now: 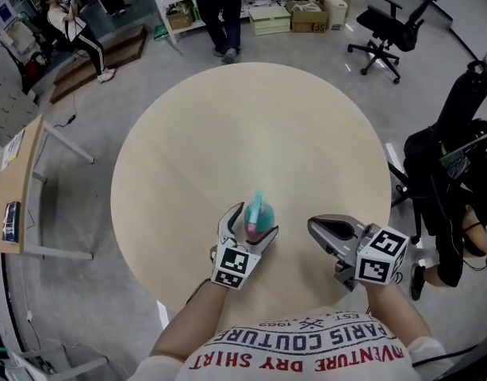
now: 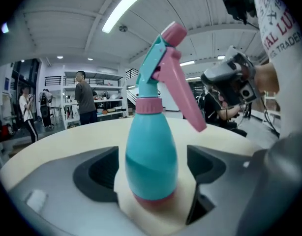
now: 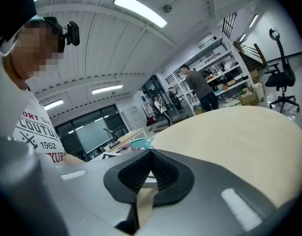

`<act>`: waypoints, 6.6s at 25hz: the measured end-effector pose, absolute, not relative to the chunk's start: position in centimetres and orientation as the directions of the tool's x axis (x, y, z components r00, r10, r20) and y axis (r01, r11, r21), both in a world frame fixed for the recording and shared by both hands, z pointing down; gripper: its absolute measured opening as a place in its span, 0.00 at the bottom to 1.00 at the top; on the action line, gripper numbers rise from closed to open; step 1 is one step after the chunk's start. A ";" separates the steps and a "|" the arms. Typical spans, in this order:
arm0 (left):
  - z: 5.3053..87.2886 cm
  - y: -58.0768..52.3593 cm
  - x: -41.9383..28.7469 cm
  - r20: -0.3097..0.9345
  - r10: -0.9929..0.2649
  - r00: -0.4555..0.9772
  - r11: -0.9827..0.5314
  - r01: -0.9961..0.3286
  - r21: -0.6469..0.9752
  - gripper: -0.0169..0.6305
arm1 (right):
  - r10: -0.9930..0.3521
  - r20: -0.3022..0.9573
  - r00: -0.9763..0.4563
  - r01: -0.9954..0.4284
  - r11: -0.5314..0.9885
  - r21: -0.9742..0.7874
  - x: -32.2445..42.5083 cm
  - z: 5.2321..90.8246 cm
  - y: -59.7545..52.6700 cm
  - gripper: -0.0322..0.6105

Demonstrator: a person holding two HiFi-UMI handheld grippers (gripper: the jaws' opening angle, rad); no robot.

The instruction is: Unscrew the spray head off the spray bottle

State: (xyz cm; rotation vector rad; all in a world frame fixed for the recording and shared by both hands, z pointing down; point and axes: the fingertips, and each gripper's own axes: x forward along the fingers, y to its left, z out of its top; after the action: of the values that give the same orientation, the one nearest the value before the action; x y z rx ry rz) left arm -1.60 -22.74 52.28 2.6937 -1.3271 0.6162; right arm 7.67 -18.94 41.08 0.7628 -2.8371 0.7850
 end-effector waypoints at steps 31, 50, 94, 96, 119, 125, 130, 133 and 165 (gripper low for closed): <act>53.1 -21.7 -2.1 0.398 -0.696 0.597 -0.673 -0.736 -0.074 0.59 | -0.341 0.300 -0.891 -0.347 0.937 0.036 -4.4 45.5 -20.3 0.29; 53.4 -20.3 -1.1 0.444 -0.480 0.757 -0.865 -0.492 -0.097 0.58 | -0.026 0.318 -0.948 -0.019 1.000 0.023 -3.7 45.3 -19.3 0.26; 53.4 -19.4 -1.1 0.411 -0.722 0.557 -0.635 -0.769 -0.072 0.58 | -0.309 0.216 -0.926 -0.322 0.946 -0.028 -3.4 45.4 -18.7 0.27; 53.3 -18.6 -1.3 0.405 -0.628 0.665 -0.741 -0.670 -0.048 0.54 | -0.248 0.227 -0.942 -0.260 0.965 -0.026 -3.3 45.3 -18.5 0.27; 51.6 -18.0 0.7 0.354 -0.427 0.832 -0.892 -0.453 -0.012 0.57 | -0.117 0.186 -0.976 -0.135 0.987 -0.090 -2.6 45.0 -17.5 0.27; 51.9 -19.1 1.5 0.332 -0.486 0.808 -0.859 -0.512 -0.011 0.57 | -0.230 0.182 -0.956 -0.254 0.960 -0.118 -1.3 45.2 -18.9 0.39; 52.6 -20.4 2.0 0.324 -0.588 0.741 -0.787 -0.617 -0.015 0.57 | -0.465 0.097 -0.880 -0.474 0.873 -0.119 3.8 44.1 -19.4 0.42; 52.5 -20.8 1.7 0.324 -0.647 0.690 -0.733 -0.680 -0.016 0.57 | -0.507 0.081 -0.858 -0.513 0.849 -0.126 4.6 43.6 -17.9 0.39; 52.4 -16.2 2.8 0.395 -0.235 0.888 -0.968 -0.253 -0.007 0.57 | -0.018 0.251 -0.968 -0.040 0.996 -0.083 -0.8 45.4 -16.1 0.26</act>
State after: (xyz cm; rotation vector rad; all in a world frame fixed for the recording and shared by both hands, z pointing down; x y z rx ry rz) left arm 2.78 -16.21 52.39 3.0093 -0.3886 0.6217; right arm -0.84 -16.13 45.41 0.0422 -2.8855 0.1271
